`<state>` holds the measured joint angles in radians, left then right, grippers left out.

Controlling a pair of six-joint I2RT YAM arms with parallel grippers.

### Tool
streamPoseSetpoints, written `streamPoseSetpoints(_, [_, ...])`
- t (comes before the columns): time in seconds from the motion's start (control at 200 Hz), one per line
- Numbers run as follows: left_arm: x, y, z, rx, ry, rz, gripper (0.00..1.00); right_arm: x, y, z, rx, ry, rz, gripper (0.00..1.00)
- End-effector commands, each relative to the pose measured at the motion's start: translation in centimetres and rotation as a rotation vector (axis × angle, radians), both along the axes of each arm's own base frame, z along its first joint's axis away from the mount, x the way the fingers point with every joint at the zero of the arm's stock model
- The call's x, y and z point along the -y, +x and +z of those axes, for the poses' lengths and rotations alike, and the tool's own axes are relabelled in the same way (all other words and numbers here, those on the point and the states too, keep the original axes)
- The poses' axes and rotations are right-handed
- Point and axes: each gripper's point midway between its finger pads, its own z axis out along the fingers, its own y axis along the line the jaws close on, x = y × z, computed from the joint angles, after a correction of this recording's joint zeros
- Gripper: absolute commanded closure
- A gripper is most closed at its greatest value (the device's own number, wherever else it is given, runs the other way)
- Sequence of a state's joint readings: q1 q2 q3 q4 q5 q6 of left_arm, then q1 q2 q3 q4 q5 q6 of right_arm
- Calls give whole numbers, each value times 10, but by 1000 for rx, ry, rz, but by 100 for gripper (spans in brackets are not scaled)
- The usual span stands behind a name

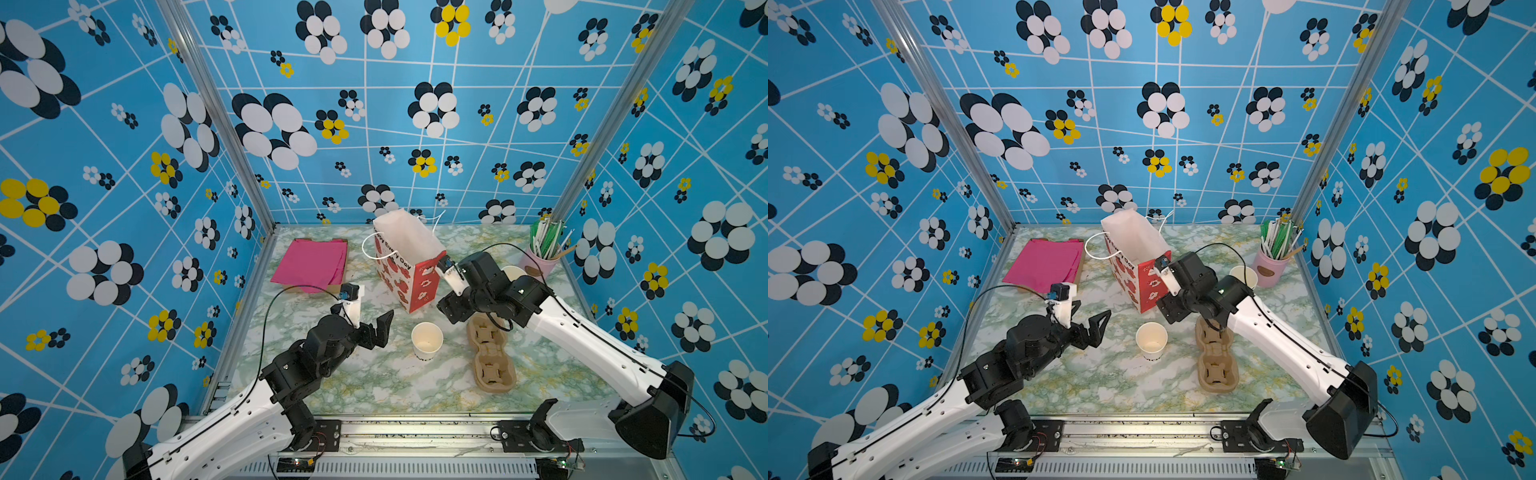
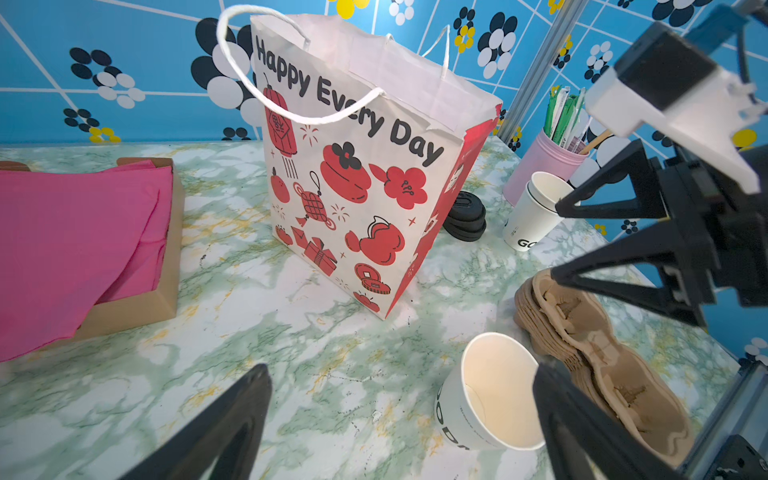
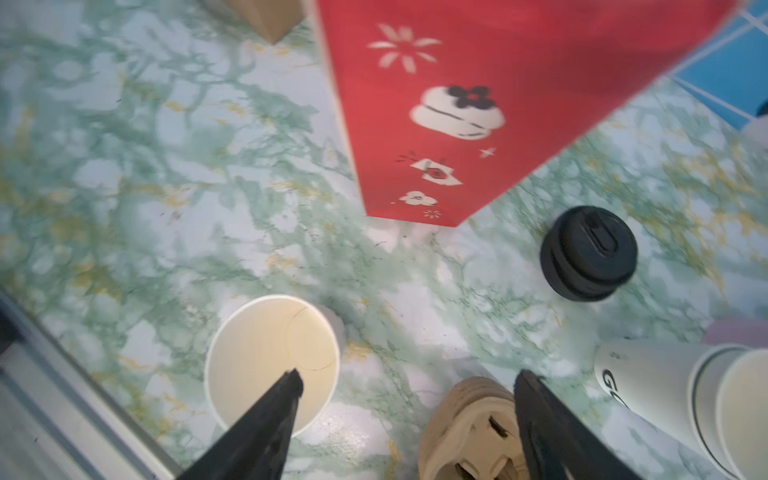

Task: Pack the takeout coffee
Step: 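Move the right gripper over the stack of black lids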

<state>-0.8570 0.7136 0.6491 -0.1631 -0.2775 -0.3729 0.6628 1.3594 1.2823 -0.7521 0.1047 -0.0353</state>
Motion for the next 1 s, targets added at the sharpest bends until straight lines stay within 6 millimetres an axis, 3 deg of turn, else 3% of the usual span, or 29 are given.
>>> streamPoseSetpoints(0.0, [6, -1, 11, 19, -20, -38, 1, 32, 28, -3, -3, -45, -154, 9])
streamPoseSetpoints(0.18, [15, -4, 15, 12, -50, -85, 1, 61, 77, -18, -46, -61, -275, 1])
streamPoseSetpoints(0.37, [23, -8, 19, 14, -53, -142, 1, 80, 121, -41, -128, -88, -351, 1])
streamPoseSetpoints(0.4, [24, -9, 19, 12, -57, -152, 1, 81, 132, -35, -113, -84, -358, 1])
streamPoseSetpoints(0.52, [26, -13, 20, 2, -66, -171, 1, 86, 152, -51, -149, -123, -361, 1])
streamPoseSetpoints(0.735, [27, -16, 21, -1, -73, -188, 1, 91, 172, -75, -237, -184, -358, 1])
streamPoseSetpoints(0.96, [30, -18, 18, -15, -91, -207, 1, 97, 176, -96, -313, -249, -341, 2])
streamPoseSetpoints(0.995, [30, -18, 17, -18, -89, -209, 1, 98, 176, -109, -345, -270, -340, 3])
